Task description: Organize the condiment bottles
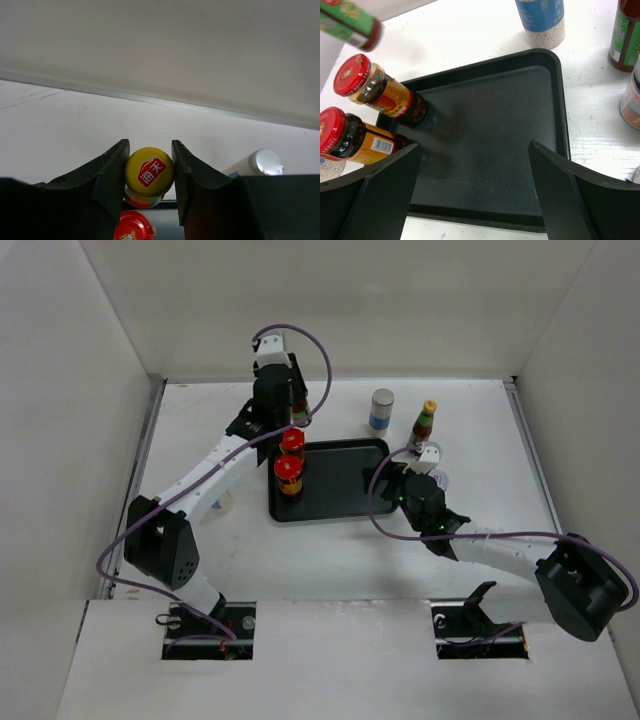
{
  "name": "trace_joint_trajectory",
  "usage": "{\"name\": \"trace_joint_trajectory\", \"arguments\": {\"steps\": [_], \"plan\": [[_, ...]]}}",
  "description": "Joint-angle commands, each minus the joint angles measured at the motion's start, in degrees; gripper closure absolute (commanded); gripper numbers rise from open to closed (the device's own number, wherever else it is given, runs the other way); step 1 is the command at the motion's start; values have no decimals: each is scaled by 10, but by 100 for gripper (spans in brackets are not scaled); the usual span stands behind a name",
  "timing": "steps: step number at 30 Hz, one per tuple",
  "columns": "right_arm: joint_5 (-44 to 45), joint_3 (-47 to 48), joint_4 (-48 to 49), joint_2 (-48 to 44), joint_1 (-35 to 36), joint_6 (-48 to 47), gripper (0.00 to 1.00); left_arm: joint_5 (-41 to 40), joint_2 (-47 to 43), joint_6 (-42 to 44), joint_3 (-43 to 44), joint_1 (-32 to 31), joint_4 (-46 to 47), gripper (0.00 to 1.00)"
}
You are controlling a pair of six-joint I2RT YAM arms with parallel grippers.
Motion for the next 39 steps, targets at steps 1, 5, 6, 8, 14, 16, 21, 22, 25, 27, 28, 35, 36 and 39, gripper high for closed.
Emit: {"name": "trace_joint_trajectory", "arguments": {"steps": [1,5,6,8,14,16,21,22,25,27,28,35,36,39], "plan": [[6,6,22,-25,1,1,5,21,13,5,38,-29,76,86],[8,6,25,-26,4,-1,5,27,37,5,36,-53,87,85],[7,7,23,-23,4,0,5,30,40,6,32,-57,88,85],[11,10,20,-24,4,-5,5,31,44,4,23,-68,91,85],[12,3,24,-35,2,-4,5,32,60,2,-22,-88,107,85],[9,2,25,-35,1,-1,5,33,65,5,-37,-91,119,85],[9,3,24,-31,-1,-1,5,29,66,6,-66,-88,129,84],[8,3,21,-31,-2,-1,5,28,64,6,-72,-86,130,84],[11,3,25,-34,1,-5,5,26,60,9,-92,-84,142,83],[7,4,21,-29,-2,-1,5,23,56,11,-106,-86,148,79],[7,6,19,-29,-1,-3,5,21,53,14,-114,-88,152,73],[10,8,20,-28,1,-6,5,-1,17,41,-164,-100,198,18],[10,6,23,-28,1,-6,5,-4,11,46,-165,-101,199,15],[5,8,20,-23,1,-2,5,-15,-15,59,-164,-109,200,8]]}}
